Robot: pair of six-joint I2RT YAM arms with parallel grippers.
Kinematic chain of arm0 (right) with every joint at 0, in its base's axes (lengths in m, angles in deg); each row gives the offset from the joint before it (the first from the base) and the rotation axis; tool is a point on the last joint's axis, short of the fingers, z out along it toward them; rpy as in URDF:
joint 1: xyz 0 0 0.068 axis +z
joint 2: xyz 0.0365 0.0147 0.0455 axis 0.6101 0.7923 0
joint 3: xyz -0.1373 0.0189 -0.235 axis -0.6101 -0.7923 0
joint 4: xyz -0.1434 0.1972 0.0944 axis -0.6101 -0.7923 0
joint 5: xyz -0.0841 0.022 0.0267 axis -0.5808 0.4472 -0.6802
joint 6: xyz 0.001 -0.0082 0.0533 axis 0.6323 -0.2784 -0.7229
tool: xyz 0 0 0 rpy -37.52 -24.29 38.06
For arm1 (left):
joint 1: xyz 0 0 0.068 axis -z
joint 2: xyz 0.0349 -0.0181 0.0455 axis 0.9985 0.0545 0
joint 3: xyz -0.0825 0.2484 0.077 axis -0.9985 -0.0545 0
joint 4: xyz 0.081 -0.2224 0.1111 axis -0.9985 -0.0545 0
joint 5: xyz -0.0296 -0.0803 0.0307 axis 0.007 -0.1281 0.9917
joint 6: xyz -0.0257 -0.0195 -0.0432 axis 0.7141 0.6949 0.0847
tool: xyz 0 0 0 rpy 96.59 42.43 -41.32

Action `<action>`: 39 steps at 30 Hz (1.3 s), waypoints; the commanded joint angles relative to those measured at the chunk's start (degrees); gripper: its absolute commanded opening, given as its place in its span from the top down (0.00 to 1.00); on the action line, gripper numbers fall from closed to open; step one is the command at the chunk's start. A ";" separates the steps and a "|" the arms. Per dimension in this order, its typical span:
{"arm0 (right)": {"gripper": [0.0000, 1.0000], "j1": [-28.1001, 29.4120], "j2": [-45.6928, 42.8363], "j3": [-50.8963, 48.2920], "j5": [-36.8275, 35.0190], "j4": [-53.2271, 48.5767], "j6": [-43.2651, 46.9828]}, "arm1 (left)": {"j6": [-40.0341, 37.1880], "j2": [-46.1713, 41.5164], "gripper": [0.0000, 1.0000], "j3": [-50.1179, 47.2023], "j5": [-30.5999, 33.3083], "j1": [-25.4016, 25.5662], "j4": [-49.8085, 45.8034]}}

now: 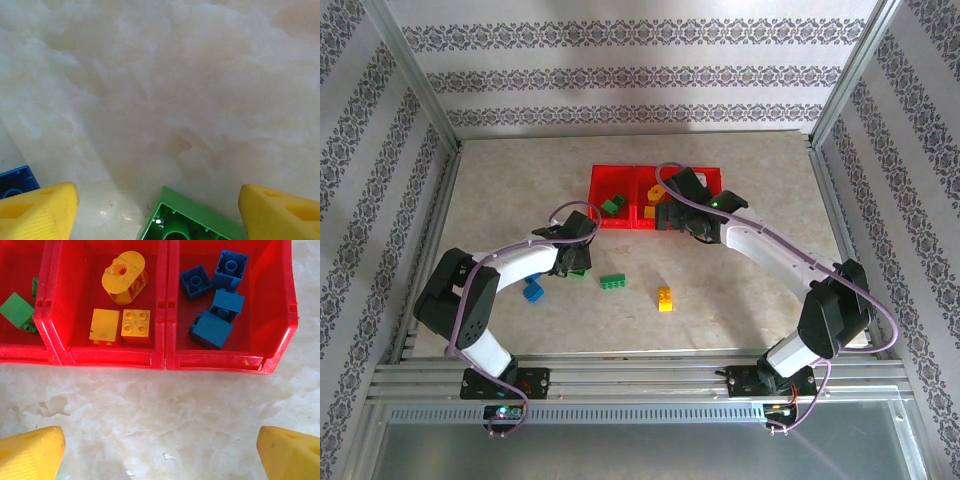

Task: Sort the legos into containers by color
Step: Pick up the lego from the center of the table.

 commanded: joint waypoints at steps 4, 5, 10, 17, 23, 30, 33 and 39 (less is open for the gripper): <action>0.02 -0.56 -0.91 -0.19 -0.16 0.33 -1.17 | -0.52 -1.97 0.23 -1.81 -0.68 1.57 -1.82; 0.02 -0.53 -0.90 -0.10 -0.04 0.42 -1.22 | -0.35 -2.34 0.23 -2.27 -0.86 1.72 -1.86; 0.02 -0.53 -0.47 0.51 0.47 0.33 -1.18 | 0.62 -4.32 0.24 -4.66 -2.97 2.61 -2.25; 0.02 -0.63 0.02 0.69 0.72 0.38 -1.61 | 1.33 -6.75 0.32 -8.19 -4.80 3.04 -1.50; 0.02 -0.63 0.67 1.35 1.20 0.16 -1.92 | 1.00 -5.54 0.37 -8.60 -5.15 3.04 0.88; 0.02 -0.78 0.51 1.42 1.18 -0.63 -2.12 | 0.78 -2.43 0.52 -7.43 -5.86 2.77 3.16; 0.02 -0.71 0.02 0.81 1.02 -0.85 -2.47 | 0.39 -1.74 0.59 -6.84 -5.86 2.47 3.61; 0.02 -0.97 -1.03 -0.60 0.68 -0.81 -3.33 | -1.04 -2.30 0.65 -5.85 -5.71 2.46 3.63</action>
